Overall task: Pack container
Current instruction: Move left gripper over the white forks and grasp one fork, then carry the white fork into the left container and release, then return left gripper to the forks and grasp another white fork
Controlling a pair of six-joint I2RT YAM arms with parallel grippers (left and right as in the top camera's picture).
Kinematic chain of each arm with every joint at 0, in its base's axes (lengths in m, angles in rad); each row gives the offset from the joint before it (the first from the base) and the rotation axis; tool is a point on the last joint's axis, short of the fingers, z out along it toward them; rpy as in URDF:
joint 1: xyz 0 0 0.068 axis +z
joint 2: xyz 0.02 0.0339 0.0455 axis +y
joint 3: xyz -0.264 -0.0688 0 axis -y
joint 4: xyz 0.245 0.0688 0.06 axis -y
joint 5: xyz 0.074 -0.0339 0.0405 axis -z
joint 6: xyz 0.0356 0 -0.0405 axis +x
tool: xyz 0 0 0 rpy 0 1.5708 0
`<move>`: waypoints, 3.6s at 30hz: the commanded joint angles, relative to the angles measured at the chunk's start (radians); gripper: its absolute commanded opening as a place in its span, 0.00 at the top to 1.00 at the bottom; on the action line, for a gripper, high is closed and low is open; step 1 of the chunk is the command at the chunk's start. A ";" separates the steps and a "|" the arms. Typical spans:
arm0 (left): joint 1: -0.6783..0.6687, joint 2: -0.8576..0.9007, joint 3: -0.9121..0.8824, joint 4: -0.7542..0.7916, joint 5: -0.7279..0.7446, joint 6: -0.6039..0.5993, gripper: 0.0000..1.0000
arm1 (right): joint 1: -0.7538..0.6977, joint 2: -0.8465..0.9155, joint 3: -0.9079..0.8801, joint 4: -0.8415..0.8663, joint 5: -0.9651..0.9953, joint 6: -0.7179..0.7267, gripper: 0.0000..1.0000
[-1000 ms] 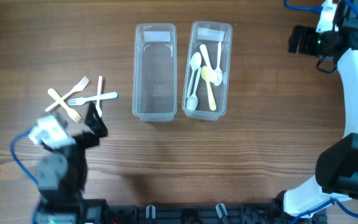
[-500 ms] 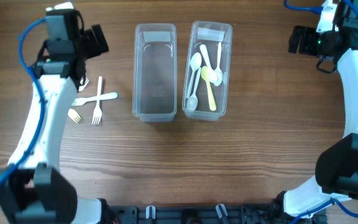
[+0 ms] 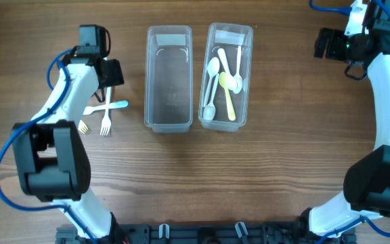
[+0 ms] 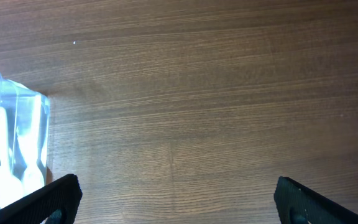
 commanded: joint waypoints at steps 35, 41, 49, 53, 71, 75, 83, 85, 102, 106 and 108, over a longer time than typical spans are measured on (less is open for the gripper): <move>0.060 0.148 -0.028 0.007 0.159 0.151 0.43 | 0.003 -0.022 0.014 0.002 0.010 -0.018 0.00; 0.060 0.148 -0.028 -0.020 0.130 0.177 0.87 | 0.003 -0.022 0.014 0.002 0.010 -0.018 0.00; 0.060 0.147 0.018 -0.002 0.061 0.177 0.94 | 0.003 -0.022 0.014 0.003 0.010 -0.018 0.00; 0.060 0.138 0.153 -0.028 0.038 0.200 0.96 | 0.003 -0.022 0.014 0.002 0.010 -0.018 0.00; -0.274 0.142 0.543 -0.290 0.301 -0.105 0.96 | 0.003 -0.022 0.014 0.002 0.010 -0.018 0.00; -0.295 0.142 0.536 -0.307 0.300 -0.109 0.46 | 0.003 -0.022 0.014 0.003 0.010 -0.018 0.00; -0.229 0.135 0.538 -0.307 0.173 -0.103 0.33 | 0.003 -0.022 0.014 0.003 0.010 -0.018 0.00; -0.185 0.123 0.538 -0.307 0.168 -0.051 0.26 | 0.003 -0.022 0.014 0.002 0.010 -0.018 0.00; 0.201 0.094 0.536 -0.502 0.124 0.235 0.14 | 0.003 -0.022 0.014 0.002 0.010 -0.018 0.00; 0.227 0.098 0.536 -0.526 0.124 0.397 0.14 | 0.003 -0.022 0.014 0.003 0.010 -0.018 0.00; 0.231 0.103 0.534 -0.528 0.126 0.468 0.14 | 0.003 -0.022 0.014 0.003 0.010 -0.018 0.00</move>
